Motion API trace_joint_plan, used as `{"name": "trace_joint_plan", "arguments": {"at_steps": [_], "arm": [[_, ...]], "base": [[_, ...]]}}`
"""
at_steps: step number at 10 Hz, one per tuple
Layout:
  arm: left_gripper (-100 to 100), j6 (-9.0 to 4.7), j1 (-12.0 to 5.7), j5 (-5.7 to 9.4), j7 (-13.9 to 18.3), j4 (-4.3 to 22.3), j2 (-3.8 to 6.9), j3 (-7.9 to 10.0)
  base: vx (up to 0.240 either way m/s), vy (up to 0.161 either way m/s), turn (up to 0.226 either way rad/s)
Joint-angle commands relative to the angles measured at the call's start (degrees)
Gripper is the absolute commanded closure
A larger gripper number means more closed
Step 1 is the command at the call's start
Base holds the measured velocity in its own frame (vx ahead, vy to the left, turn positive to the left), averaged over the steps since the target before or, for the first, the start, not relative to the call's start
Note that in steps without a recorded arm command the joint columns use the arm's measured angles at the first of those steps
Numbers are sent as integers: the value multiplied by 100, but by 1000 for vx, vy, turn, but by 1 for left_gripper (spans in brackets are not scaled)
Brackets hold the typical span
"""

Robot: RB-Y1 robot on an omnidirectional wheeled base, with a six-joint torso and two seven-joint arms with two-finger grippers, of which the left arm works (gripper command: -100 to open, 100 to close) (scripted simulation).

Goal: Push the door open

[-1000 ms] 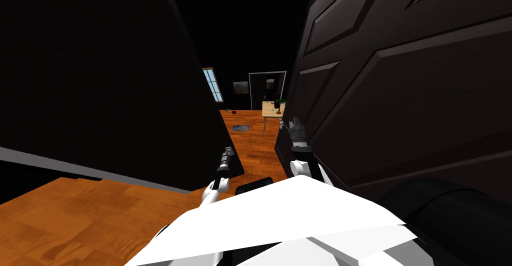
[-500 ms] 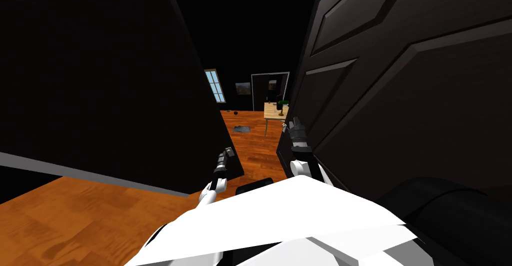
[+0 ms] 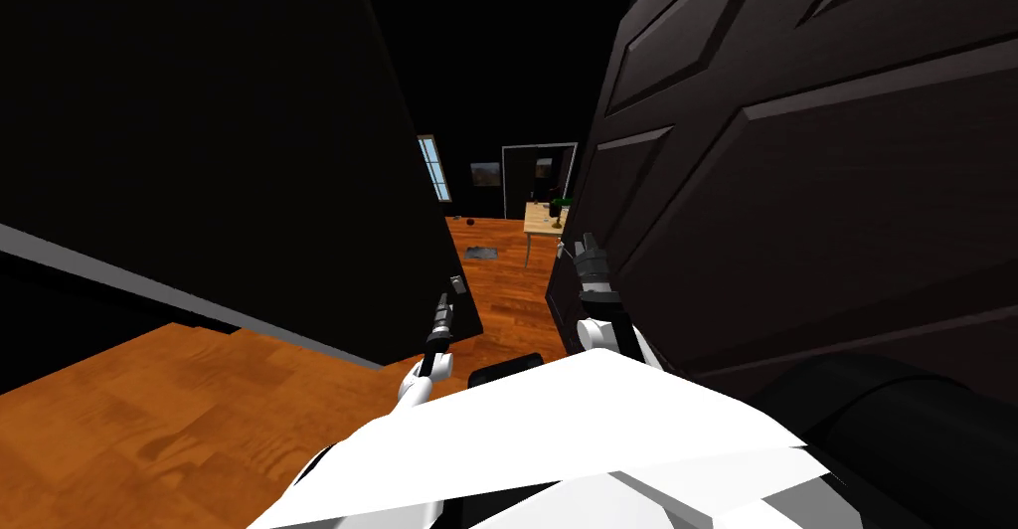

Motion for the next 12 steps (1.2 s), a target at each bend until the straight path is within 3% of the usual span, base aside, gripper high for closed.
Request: {"name": "trace_joint_plan", "arguments": {"at_steps": [1,3,4,12], "arm": [[-100,0,-32,10,14,34,-27,0],[-100,51,7,6,16,-53,-49,-8],[-100,20,18,13,7,-39,-29,9],[-100,-121,74,46,-45,-10,-28,95]], "base": [[-255,-120,42],[-202,-63,24],[94,-16,-38],[198,13,-26]]}}
